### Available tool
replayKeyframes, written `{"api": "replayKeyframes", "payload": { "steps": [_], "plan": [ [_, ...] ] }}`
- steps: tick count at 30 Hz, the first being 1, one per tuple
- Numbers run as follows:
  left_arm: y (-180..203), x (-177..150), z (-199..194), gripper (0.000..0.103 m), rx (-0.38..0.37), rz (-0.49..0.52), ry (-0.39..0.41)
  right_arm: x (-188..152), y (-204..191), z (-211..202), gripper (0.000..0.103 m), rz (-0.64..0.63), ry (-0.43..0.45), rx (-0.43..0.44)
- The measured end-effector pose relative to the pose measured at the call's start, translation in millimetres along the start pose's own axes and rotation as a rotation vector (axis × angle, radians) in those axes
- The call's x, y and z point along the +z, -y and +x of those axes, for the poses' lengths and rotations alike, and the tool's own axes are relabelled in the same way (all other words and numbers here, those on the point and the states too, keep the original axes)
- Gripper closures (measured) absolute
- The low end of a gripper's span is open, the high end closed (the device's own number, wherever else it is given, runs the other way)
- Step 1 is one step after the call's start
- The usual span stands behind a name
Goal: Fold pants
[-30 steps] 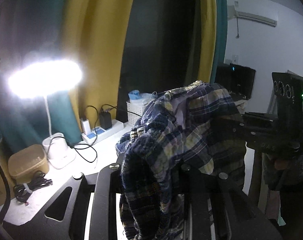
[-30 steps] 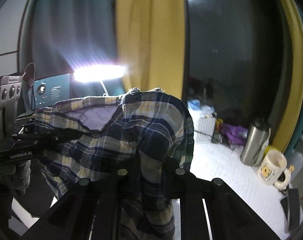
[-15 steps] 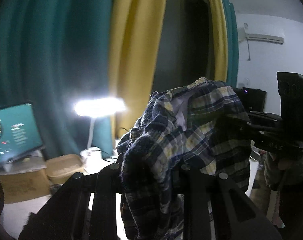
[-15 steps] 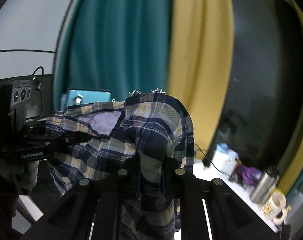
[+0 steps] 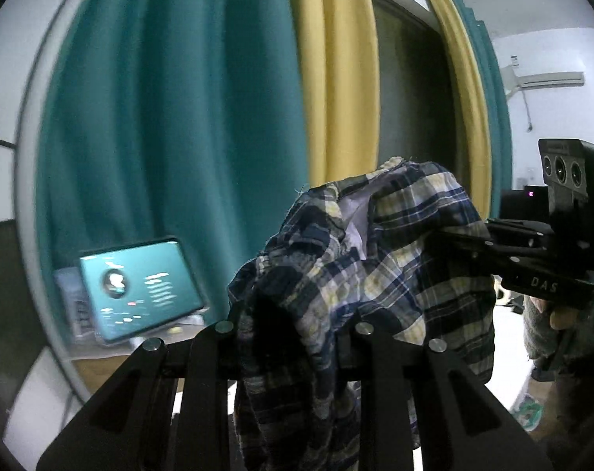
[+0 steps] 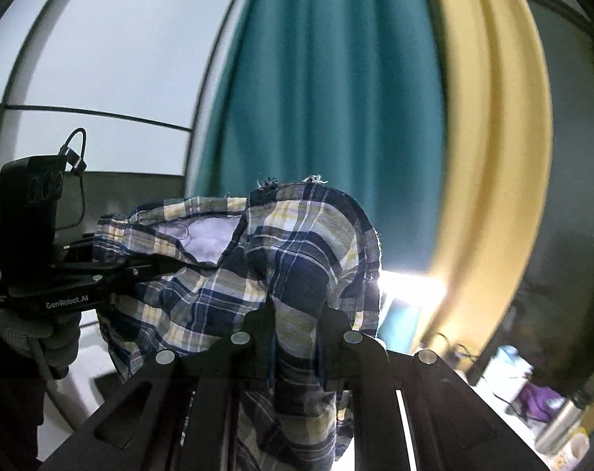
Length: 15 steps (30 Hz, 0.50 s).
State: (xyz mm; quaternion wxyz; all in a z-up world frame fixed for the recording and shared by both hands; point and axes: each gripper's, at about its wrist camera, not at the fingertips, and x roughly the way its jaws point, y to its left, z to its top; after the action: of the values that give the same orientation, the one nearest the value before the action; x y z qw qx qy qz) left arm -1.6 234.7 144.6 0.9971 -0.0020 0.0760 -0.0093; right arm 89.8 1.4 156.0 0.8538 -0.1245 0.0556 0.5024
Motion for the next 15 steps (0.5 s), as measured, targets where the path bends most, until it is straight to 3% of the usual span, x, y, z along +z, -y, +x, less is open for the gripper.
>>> {"api": "replayKeyframes", "payload": {
  "steps": [6,15],
  "plan": [
    [-19.7,-10.5,-17.0,0.08,0.058,0.01,-0.04,-9.9,-18.2,25.2,0.089,0.039,-0.033,0.074],
    [-30.4,-72.3,37.0,0.08,0.037,-0.019,-0.272,-107.9,8.2,94.3,0.089,0.223,-0.258,0.11]
  ]
}}
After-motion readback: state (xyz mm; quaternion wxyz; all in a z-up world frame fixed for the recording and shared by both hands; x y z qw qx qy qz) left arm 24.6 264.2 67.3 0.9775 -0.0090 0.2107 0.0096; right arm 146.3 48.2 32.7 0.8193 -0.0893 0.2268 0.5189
